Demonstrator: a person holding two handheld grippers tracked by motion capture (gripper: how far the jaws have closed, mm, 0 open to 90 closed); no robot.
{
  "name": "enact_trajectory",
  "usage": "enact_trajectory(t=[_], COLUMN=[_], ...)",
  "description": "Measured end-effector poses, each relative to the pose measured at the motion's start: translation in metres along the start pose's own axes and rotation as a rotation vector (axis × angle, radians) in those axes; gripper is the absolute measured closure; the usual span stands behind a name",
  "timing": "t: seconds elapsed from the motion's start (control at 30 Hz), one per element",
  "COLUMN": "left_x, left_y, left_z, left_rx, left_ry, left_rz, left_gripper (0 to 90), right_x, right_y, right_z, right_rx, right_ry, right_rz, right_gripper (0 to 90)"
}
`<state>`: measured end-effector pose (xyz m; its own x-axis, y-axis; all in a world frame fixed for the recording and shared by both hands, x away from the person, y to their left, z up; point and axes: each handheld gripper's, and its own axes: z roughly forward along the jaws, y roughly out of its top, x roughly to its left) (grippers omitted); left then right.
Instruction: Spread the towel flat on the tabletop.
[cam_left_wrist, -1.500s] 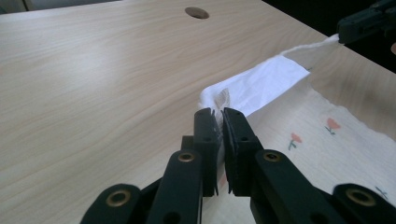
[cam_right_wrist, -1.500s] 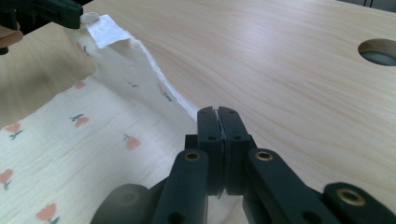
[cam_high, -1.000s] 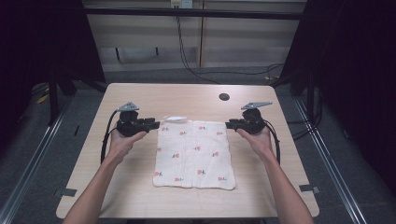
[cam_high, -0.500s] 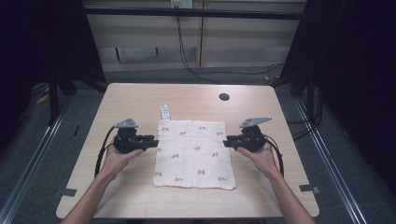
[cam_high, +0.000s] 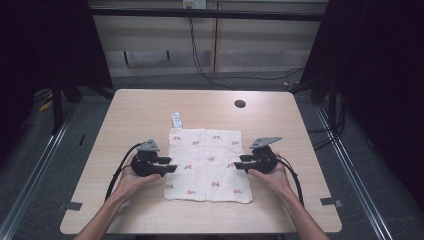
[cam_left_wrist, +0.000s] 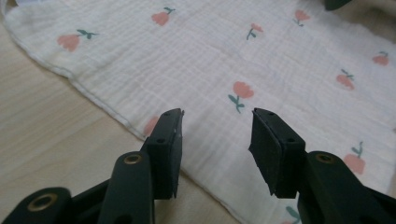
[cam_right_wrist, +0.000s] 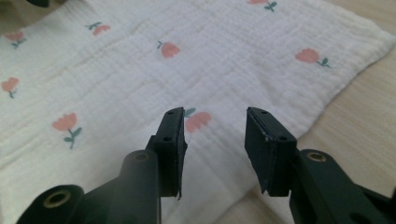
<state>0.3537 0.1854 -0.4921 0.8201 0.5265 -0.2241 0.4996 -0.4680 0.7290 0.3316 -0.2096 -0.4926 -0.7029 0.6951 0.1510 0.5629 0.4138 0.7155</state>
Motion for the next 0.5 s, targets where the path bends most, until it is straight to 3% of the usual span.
enact_trajectory(t=[0.03, 0.13, 0.23, 0.27, 0.3, 0.33, 0.4, 0.5], left_x=[-0.003, -0.004, -0.007, -0.007, -0.01, -0.011, -0.014, -0.015], left_y=[-0.002, -0.003, -0.004, -0.004, -0.005, -0.005, -0.006, -0.007], left_z=[0.004, 0.008, 0.01, 0.01, 0.009, 0.009, 0.008, 0.008], left_rx=[0.036, 0.061, 0.054, 0.054, 0.061, 0.061, 0.073, 0.073], left_ry=[0.018, 0.036, 0.046, 0.046, 0.072, 0.081, 0.106, 0.108], left_rz=[0.039, 0.057, 0.071, 0.071, 0.109, 0.113, 0.14, 0.136], left_gripper=[52.6, 52.1, 51.8, 53.9, 57.4, 62.3, 70.7, 80.9], right_x=[-0.001, 0.0, 0.001, 0.001, 0.0, -0.001, -0.002, 0.0], right_y=[-0.002, -0.003, -0.003, -0.004, -0.004, -0.004, -0.005, -0.007], right_z=[0.005, 0.009, 0.01, 0.01, 0.01, 0.009, 0.008, 0.004], right_rx=[0.022, 0.032, 0.028, 0.03, 0.027, 0.031, 0.036, 0.055], right_ry=[-0.004, -0.008, -0.031, -0.045, -0.055, -0.061, -0.048, -0.04], right_rz=[-0.003, 0.002, -0.013, -0.012, -0.004, -0.003, 0.024, 0.006], right_gripper=[59.9, 62.1, 70.2, 74.4, 80.5, 86.5, 89.3, 90.0])
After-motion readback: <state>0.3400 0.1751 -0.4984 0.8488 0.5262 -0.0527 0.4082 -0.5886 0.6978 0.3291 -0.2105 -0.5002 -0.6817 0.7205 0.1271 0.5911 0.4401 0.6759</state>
